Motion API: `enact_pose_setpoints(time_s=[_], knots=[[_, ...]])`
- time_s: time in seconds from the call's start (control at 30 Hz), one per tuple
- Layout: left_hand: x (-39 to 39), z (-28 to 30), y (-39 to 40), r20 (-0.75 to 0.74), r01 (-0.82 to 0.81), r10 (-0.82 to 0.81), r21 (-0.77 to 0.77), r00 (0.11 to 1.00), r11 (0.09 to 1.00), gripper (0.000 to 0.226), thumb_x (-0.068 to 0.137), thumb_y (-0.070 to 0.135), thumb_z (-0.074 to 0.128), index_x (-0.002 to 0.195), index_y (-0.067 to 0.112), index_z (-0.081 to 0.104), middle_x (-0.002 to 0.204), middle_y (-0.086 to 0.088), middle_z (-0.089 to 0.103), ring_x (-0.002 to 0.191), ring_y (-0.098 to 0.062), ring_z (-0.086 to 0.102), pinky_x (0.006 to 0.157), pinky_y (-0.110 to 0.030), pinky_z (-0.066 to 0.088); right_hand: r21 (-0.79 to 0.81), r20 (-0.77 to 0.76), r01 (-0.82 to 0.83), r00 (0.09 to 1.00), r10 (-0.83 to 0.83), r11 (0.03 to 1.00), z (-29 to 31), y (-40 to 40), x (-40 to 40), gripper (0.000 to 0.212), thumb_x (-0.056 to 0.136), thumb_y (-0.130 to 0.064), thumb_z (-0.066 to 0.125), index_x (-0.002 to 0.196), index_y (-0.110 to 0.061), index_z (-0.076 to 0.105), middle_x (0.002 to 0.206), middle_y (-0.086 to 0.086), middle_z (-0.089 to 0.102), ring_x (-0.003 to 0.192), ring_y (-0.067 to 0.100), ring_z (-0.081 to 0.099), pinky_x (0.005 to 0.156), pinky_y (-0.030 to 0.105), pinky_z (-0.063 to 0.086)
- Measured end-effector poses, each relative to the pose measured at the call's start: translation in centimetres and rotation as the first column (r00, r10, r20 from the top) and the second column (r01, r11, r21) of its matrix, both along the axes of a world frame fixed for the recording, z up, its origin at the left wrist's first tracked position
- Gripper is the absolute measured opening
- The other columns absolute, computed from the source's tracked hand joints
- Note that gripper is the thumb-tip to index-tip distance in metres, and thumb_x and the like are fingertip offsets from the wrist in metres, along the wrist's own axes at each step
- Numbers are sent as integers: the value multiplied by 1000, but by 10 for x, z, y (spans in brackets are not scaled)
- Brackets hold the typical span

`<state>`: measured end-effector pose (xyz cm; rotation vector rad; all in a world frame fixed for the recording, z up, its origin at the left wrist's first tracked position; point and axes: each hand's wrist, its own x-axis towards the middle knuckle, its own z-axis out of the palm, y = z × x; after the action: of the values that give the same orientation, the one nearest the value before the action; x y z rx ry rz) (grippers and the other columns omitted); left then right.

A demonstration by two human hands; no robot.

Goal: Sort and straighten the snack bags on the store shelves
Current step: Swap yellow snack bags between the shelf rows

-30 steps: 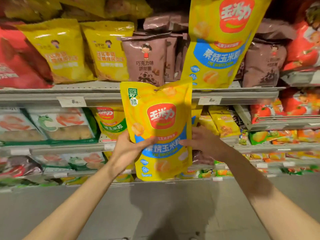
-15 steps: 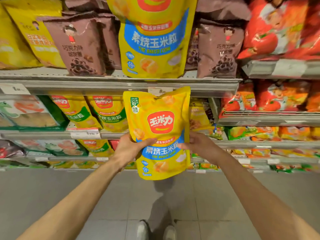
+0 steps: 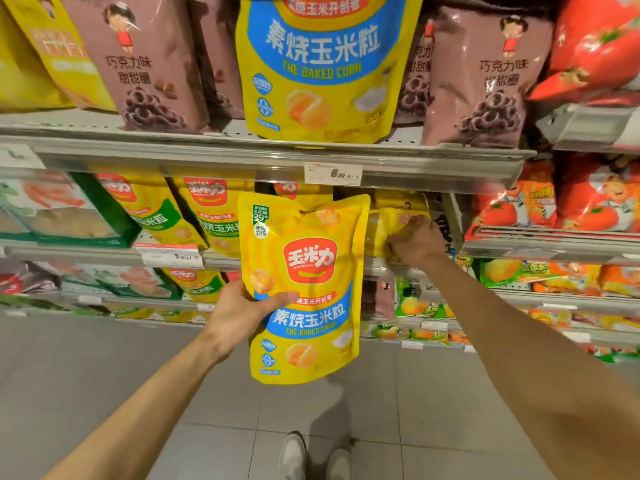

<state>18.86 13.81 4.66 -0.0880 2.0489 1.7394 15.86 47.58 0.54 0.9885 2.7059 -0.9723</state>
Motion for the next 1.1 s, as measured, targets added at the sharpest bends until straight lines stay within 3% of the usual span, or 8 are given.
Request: enact_pose_setpoints(time_s=[0.17, 0.33, 0.43, 0.63, 0.83, 0.93, 1.0, 1.1], knots=[[-1, -6, -6, 0, -50, 50, 19, 999, 999, 37, 76, 13, 85, 110, 15, 72, 101, 4, 80, 90, -14, 77, 66, -21, 60, 127, 48, 11, 999, -17, 992, -15, 3, -9, 86, 82, -53, 72, 143, -6, 34, 147, 20, 38, 139, 40, 37, 113, 49, 36], [-2, -9, -3, -4, -73, 73, 48, 997, 996, 37, 77, 12, 84, 112, 15, 71, 102, 4, 80, 90, -14, 77, 66, -21, 61, 63, -11, 110, 994, -109, 992, -23, 10, -14, 101, 84, -72, 60, 151, -5, 25, 153, 23, 31, 140, 43, 38, 116, 54, 33], [-3, -12, -1, -11, -88, 89, 67, 996, 994, 35, 77, 12, 84, 110, 16, 71, 99, 6, 80, 88, -13, 77, 65, -20, 60, 37, -4, 138, 990, -138, 990, -27, 19, -16, 103, 86, -67, 62, 155, -3, 19, 156, 23, 36, 143, 42, 38, 117, 54, 33], [-6, -16, 0, 2, -111, 111, 72, 994, 991, 33, 77, 15, 84, 107, 17, 72, 100, 4, 80, 89, -16, 77, 76, -32, 60, 127, -168, 109, 982, -87, 986, -17, 15, -16, 66, 91, -49, 64, 133, 0, 47, 133, 21, 56, 119, 42, 58, 98, 51, 50], [-7, -16, -4, -4, -124, 124, 71, 992, 990, 35, 76, 17, 84, 110, 16, 72, 100, 4, 80, 89, -16, 77, 74, -30, 59, 288, -170, 17, 985, 33, 957, 2, -22, -39, 69, 89, -62, 62, 124, -2, 57, 126, 22, 62, 120, 39, 58, 97, 47, 51], [-8, -17, -6, -4, -134, 135, 63, 991, 989, 38, 75, 18, 84, 111, 15, 72, 101, 4, 80, 90, -16, 77, 74, -30, 60, 149, -155, -5, 987, 28, 989, 5, -41, -55, 77, 95, -65, 50, 133, 1, 53, 139, 28, 51, 135, 41, 43, 109, 45, 38], [-10, -18, -7, -7, -135, 135, 59, 991, 989, 39, 75, 17, 85, 111, 14, 72, 100, 4, 80, 88, -15, 77, 71, -27, 60, -20, -129, 16, 992, -18, 1000, 2, -41, -61, 64, 103, -51, 35, 135, 2, 53, 147, 31, 44, 140, 42, 36, 114, 46, 29], [-12, -19, -8, -13, -133, 134, 58, 991, 989, 39, 74, 17, 85, 111, 14, 72, 99, 5, 80, 88, -14, 77, 69, -25, 60, -224, -136, 96, 982, -128, 970, -3, -26, -64, 58, 102, -43, 38, 134, 2, 56, 145, 26, 52, 134, 39, 48, 114, 44, 38]])
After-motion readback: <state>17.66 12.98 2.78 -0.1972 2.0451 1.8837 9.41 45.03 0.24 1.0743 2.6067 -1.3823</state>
